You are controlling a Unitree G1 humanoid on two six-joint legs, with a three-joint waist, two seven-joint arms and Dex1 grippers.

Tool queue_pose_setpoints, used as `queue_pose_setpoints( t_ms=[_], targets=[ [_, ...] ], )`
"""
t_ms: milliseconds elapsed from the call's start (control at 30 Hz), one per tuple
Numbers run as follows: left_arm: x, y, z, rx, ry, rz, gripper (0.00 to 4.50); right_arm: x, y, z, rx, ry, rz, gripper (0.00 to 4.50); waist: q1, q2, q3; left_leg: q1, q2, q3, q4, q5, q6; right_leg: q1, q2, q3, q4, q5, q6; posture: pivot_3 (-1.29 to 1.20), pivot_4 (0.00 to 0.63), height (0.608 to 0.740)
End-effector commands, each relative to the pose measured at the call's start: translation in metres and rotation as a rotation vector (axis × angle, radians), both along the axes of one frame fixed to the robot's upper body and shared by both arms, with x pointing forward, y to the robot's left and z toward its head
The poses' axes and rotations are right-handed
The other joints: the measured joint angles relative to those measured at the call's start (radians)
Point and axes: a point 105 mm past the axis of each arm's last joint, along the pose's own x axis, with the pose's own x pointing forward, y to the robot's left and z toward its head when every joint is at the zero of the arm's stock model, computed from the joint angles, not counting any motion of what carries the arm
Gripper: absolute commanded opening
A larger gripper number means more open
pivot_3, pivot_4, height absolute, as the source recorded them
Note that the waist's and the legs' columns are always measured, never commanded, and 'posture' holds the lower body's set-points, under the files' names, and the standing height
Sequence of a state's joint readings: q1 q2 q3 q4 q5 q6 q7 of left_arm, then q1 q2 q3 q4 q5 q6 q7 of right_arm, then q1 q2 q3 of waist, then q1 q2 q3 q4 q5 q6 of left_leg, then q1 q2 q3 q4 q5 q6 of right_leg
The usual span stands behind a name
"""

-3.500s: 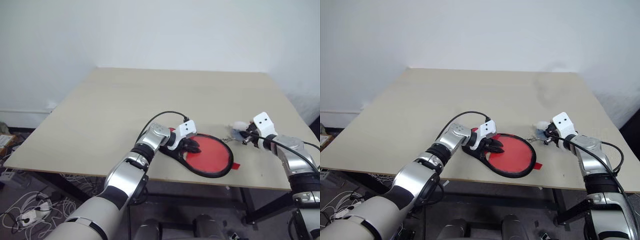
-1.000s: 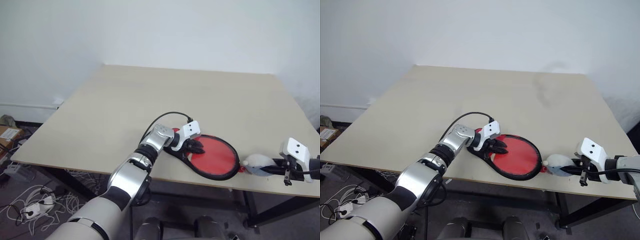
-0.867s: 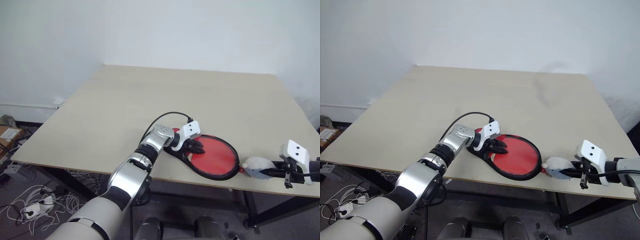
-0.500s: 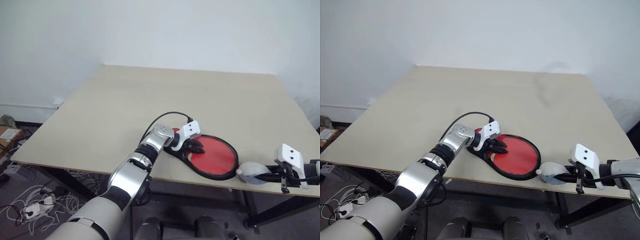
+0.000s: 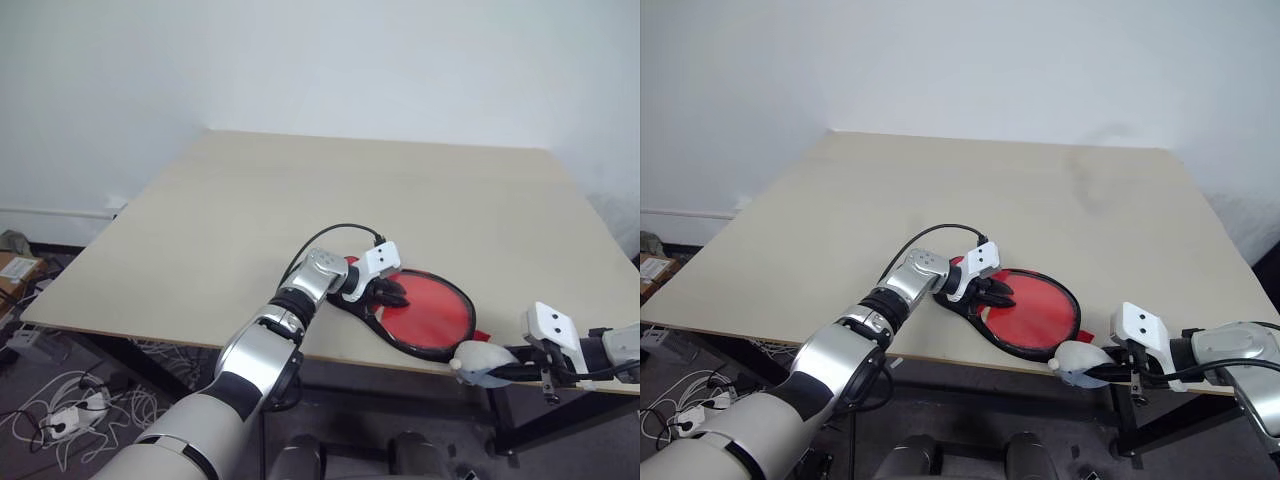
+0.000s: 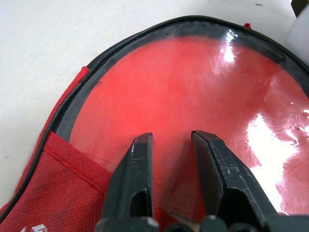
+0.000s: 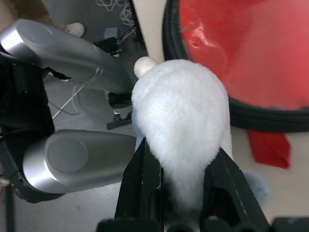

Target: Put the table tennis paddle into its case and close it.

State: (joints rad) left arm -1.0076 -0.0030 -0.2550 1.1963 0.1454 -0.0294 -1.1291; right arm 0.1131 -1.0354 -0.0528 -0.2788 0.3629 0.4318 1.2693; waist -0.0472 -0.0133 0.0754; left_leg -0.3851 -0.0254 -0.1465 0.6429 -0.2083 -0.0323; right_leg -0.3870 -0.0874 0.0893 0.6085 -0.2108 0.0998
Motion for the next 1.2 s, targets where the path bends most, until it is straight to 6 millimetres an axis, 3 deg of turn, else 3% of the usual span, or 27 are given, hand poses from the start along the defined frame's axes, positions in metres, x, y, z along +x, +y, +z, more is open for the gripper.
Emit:
queue_pose_setpoints(
  t_ms=[33,1200],
  targets=[
    [-0.002,0.01,-0.015,0.073,0.037,0.025,1.27,-0.004,0.023,0.004,0.068,0.003,0.089,0.52,0.0,0.0,0.0,0.0,0.0,0.0,0.0,0.0,0.0,0.0,0.0,0.0,0.0,0.0,0.0,0.0,0.0,0.74],
    [-0.001,0.006,-0.012,0.075,0.03,0.019,1.27,0.039,0.115,0.018,0.331,-0.03,0.111,0.52,0.0,-0.003,-0.002,0.003,0.002,-0.001,0.0,0.0,0.0,0.003,0.0,-0.003,0.001,0.0,0.0,0.0,0.0,0.74]
  ],
)
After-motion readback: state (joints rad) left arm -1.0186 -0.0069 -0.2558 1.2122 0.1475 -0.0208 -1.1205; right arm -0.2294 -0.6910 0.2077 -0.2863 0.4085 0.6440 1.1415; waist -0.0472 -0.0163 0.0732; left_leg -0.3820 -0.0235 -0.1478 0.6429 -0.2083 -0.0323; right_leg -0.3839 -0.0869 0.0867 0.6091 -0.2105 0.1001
